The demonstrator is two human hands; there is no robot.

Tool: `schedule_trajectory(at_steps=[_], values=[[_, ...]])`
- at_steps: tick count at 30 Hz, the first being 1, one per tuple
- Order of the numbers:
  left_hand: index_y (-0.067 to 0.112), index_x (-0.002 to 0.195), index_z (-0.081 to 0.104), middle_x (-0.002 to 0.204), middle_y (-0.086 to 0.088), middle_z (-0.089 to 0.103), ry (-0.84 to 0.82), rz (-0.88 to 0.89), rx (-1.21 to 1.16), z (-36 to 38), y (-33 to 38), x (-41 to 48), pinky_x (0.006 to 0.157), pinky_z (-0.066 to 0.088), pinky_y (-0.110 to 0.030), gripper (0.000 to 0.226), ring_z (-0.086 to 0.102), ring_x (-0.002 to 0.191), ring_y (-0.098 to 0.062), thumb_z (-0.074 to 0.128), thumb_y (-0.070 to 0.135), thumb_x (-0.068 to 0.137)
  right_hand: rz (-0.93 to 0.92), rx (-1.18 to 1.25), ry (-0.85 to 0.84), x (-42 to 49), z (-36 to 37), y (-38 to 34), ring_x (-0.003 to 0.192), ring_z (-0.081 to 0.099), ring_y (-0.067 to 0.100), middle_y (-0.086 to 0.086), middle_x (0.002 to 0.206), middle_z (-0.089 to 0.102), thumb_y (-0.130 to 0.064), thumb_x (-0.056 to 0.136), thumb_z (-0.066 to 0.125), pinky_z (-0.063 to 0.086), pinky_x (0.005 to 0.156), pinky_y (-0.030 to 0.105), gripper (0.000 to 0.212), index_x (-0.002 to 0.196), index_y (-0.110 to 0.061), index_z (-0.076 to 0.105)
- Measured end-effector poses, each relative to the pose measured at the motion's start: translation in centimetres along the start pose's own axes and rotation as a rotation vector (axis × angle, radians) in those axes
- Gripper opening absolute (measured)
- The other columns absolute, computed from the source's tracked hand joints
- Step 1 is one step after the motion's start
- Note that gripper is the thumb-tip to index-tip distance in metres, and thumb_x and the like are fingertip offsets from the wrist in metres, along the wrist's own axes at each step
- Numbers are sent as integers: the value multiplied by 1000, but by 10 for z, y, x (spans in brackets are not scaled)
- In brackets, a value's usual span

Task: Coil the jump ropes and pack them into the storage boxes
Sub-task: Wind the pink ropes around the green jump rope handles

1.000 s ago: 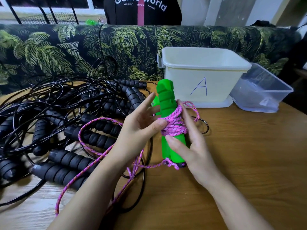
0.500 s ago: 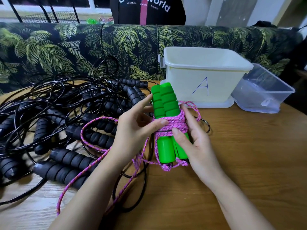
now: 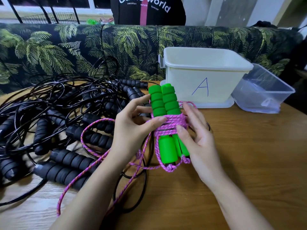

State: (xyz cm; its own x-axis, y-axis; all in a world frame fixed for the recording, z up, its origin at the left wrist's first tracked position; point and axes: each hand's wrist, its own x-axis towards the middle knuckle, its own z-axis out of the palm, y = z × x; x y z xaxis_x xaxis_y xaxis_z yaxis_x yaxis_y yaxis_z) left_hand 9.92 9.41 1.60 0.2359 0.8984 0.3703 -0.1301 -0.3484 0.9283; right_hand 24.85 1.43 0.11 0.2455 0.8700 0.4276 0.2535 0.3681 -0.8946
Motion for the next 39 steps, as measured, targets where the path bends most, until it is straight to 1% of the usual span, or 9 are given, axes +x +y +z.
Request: schedule_trajectory(at_steps=[3,5,9,12,15,18,23,32,39], values=[[16,124,63,90,-1,71,88,0,79,9,-1,-5,67,54,-20,72,63,66,-4,91,38,62,-169,-332,65,-3,3,6,138,38,1,-7,148,45,-11,100,47,30,112,18,46,144,-23,46],[13,126,62,91,1,72,101,-3,106,10,0,-6,66,53,-19,74,63,65,-3,86,35,60,-190,-478,32,-5,7,4,142,34,6,-6,156,36,-23,99,43,32,108,15,49,148,-25,40],[25,131,59,105,-3,73,-5,-34,77,9,-2,-7,76,59,-30,77,73,81,-18,87,37,61,-151,-880,56,-11,14,-1,140,41,20,-3,162,25,-63,78,48,56,77,36,90,155,-25,23],[28,134,54,114,-6,70,-111,-21,67,13,-2,-11,83,59,-35,76,73,92,-26,88,24,65,-111,-1020,73,-8,13,2,130,53,30,8,158,32,-68,66,61,59,68,40,109,154,-15,24],[29,132,55,116,-3,69,-178,25,124,13,0,-12,88,56,-27,70,73,95,-15,85,18,69,-108,-963,98,-7,6,7,126,56,33,7,159,31,-40,73,77,59,70,44,98,154,-15,27],[32,114,65,104,8,72,-99,98,218,11,5,-9,81,53,-16,49,68,81,2,83,24,68,-108,-791,80,-8,4,10,137,44,25,-2,162,23,-24,79,75,55,89,41,90,155,-27,27],[11,102,73,87,-4,76,58,34,126,5,11,-5,81,57,-25,39,73,83,-14,82,25,66,-89,-445,44,-7,8,5,139,24,-13,-9,158,25,-29,83,64,23,104,1,75,150,-36,31],[14,92,75,86,-5,76,-1,-300,-291,9,19,-7,72,57,-21,25,71,80,-10,72,22,69,-113,-273,-54,-8,9,1,146,19,-4,1,160,28,-18,88,63,20,114,11,68,147,-38,35],[16,110,68,84,2,74,-93,-477,-398,8,15,-3,70,59,-23,35,69,70,-6,65,21,75,-148,-339,-104,-7,5,4,150,17,5,1,165,15,-22,96,54,20,120,23,61,143,-54,35]])
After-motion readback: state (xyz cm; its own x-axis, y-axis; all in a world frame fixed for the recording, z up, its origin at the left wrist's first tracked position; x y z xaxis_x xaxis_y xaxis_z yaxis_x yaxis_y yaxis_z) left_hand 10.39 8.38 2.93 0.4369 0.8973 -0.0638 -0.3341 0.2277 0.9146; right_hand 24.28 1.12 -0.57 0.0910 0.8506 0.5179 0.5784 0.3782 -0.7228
